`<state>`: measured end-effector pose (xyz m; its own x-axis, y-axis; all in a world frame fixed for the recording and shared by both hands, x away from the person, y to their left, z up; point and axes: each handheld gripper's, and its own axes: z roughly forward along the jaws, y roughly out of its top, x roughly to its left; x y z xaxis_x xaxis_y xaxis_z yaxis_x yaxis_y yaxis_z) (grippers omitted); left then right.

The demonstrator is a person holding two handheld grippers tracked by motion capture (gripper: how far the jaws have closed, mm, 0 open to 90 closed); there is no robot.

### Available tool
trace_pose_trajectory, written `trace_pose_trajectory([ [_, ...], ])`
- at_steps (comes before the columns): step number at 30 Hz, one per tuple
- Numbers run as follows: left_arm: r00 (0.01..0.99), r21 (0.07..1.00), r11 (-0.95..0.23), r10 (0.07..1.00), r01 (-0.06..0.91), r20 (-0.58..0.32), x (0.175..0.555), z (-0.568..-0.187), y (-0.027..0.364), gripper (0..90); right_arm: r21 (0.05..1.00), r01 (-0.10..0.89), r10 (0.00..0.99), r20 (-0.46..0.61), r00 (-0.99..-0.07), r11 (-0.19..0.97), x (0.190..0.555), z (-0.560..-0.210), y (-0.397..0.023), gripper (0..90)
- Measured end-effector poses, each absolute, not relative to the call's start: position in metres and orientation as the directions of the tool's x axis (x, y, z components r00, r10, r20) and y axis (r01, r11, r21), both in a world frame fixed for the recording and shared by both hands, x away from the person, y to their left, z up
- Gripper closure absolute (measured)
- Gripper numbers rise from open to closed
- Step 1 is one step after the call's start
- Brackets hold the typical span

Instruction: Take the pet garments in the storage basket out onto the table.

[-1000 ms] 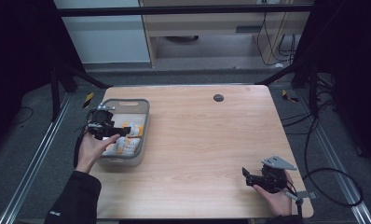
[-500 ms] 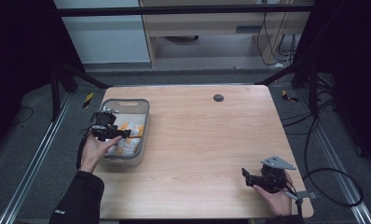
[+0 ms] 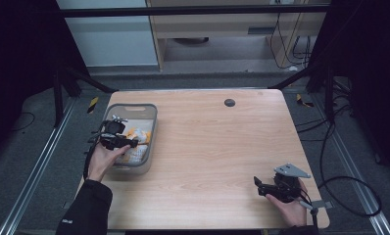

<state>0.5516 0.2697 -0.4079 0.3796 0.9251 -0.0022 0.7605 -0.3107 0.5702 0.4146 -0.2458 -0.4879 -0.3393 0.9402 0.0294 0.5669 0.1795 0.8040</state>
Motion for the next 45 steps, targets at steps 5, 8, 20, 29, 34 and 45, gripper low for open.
trace_pose_trajectory([
  [5,0.370,0.556,-0.303,0.929,0.774,-0.009,0.552,-0.412,0.270,50.2,0.800,0.575,0.940,0.042,-0.337,0.170,0.414,-0.487,-0.245,10.2],
  [8,0.359,0.542,-0.293,0.933,0.788,-0.017,0.553,-0.416,0.271,57.2,0.801,0.571,0.940,0.033,-0.340,0.179,0.415,-0.488,-0.245,10.1],
  [20,0.350,0.528,-0.291,0.937,0.798,-0.012,0.553,-0.416,0.273,79.5,0.800,0.573,0.940,0.033,-0.340,0.179,0.415,-0.488,-0.245,10.0],
  [29,0.353,0.550,-0.299,0.936,0.780,0.008,0.550,-0.406,0.274,80.8,0.800,0.573,0.940,0.033,-0.340,0.180,0.415,-0.488,-0.245,10.0],
  [34,0.353,0.566,-0.296,0.936,0.770,0.010,0.547,-0.396,0.278,81.0,0.800,0.570,0.939,0.028,-0.344,0.185,0.415,-0.488,-0.245,10.0],
  [45,0.367,0.620,-0.290,0.930,0.729,0.004,0.537,-0.368,0.287,81.4,0.801,0.570,0.939,0.027,-0.343,0.185,0.415,-0.488,-0.245,10.0],
])
